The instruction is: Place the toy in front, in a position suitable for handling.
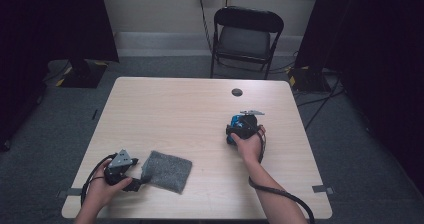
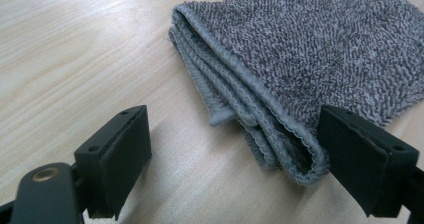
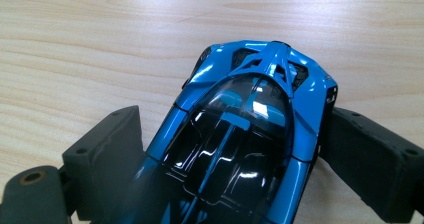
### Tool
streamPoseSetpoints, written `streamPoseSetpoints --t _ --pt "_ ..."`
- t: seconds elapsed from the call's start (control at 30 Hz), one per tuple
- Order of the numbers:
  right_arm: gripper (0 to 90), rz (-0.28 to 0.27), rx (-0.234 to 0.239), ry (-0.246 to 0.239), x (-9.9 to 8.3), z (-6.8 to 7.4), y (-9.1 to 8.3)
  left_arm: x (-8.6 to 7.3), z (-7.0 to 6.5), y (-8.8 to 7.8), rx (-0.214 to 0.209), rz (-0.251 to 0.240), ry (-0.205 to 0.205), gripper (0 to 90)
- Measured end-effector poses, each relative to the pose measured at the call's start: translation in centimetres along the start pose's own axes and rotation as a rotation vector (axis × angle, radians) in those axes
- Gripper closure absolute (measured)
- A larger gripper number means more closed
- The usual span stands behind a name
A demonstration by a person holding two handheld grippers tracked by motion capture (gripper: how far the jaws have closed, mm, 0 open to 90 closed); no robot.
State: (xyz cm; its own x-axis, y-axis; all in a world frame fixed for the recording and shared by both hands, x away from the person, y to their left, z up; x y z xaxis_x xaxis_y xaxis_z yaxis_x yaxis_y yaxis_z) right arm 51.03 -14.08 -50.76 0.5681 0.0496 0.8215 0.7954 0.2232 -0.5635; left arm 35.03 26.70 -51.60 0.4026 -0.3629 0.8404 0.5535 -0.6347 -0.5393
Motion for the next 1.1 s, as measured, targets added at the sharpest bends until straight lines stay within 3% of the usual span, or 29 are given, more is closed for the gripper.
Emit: streamPoseSetpoints --t 0.37,0.67,1.1 --pt "9.5 -0.002 -0.013 -0.004 -0.04 0.12 0.06 0.00 0.00 0.00 0.000 0.000 0.000 14.3" --pt "14.8 -0.007 -0.039 0.018 0.04 0.18 0.03 0.00 0.02 0.00 -0.001 0.000 0.000 14.3" --pt "21.2 0.021 0.004 0.023 0.33 -0.15 -0.31 0.00 0.02 0.00 -0.002 0.000 0.001 14.3"
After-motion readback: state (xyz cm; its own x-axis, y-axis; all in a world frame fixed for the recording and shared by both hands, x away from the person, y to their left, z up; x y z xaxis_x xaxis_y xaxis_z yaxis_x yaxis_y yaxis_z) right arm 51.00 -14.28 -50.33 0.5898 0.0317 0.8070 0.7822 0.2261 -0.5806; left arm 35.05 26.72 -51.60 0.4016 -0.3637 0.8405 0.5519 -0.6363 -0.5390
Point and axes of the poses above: each handheld gripper's, and its own axes: y roughly forward along the jaws, x roughly out of its top, z roughly to its left, the point moved 2 cm from there along y, roughly forward along the jaws, and after that the axes turned 9 degrees about -z, right-handed, at the moved point
